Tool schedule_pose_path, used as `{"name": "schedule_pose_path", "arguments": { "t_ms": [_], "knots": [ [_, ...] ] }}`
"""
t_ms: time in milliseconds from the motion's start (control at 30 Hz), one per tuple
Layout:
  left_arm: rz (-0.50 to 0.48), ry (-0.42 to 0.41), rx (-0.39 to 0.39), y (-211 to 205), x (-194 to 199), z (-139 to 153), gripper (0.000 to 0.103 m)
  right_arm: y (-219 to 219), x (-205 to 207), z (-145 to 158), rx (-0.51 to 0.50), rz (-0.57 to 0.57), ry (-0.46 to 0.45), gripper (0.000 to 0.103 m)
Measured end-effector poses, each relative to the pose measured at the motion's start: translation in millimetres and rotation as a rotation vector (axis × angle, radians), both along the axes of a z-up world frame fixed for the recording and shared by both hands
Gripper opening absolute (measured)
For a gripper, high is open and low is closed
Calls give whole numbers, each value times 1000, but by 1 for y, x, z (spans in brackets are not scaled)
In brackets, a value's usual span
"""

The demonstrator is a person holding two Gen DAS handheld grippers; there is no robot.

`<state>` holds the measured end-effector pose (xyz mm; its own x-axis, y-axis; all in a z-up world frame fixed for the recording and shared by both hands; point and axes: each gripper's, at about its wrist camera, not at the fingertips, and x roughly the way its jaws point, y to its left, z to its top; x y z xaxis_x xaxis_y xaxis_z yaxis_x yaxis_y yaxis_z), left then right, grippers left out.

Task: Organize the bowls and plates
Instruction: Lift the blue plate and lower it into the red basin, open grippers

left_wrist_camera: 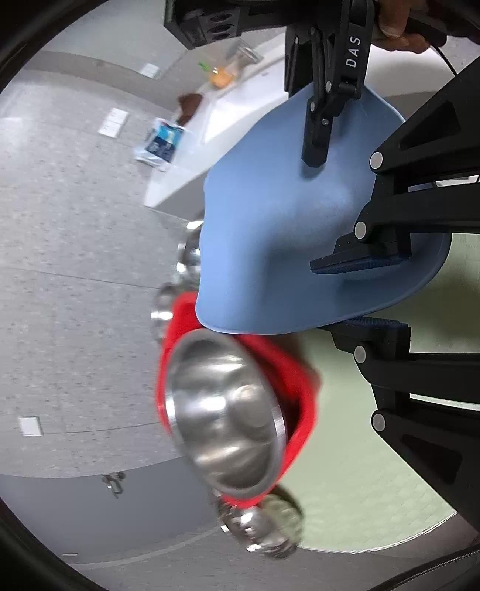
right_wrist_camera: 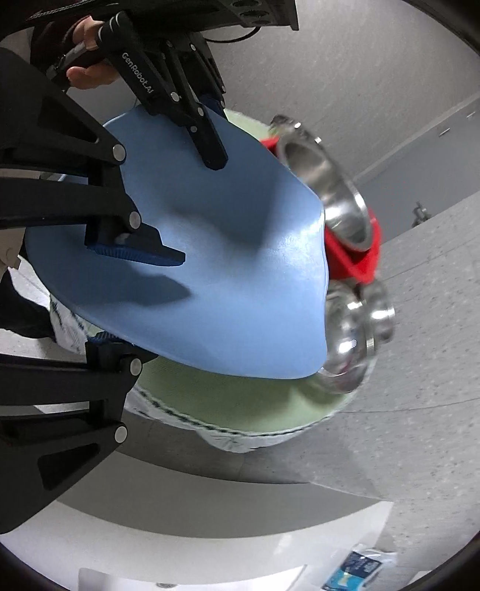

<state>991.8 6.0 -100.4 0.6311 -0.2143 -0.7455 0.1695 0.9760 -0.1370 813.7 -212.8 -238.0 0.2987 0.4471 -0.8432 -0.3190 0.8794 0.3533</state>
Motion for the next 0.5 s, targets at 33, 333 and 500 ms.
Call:
{"name": "schedule_pose_path", "arguments": {
  "t_ms": [33,333,500],
  "knots": [
    [2,-14,-3,5,0,5,18,4,2,7,4,-1,-17,31],
    [75,-82,-4,77,15,20,18,68,51,34,-1,53,-116,31],
    [120,-61,18,114,42,11,18,113,87,31,-11,90,-124,31]
  ]
}}
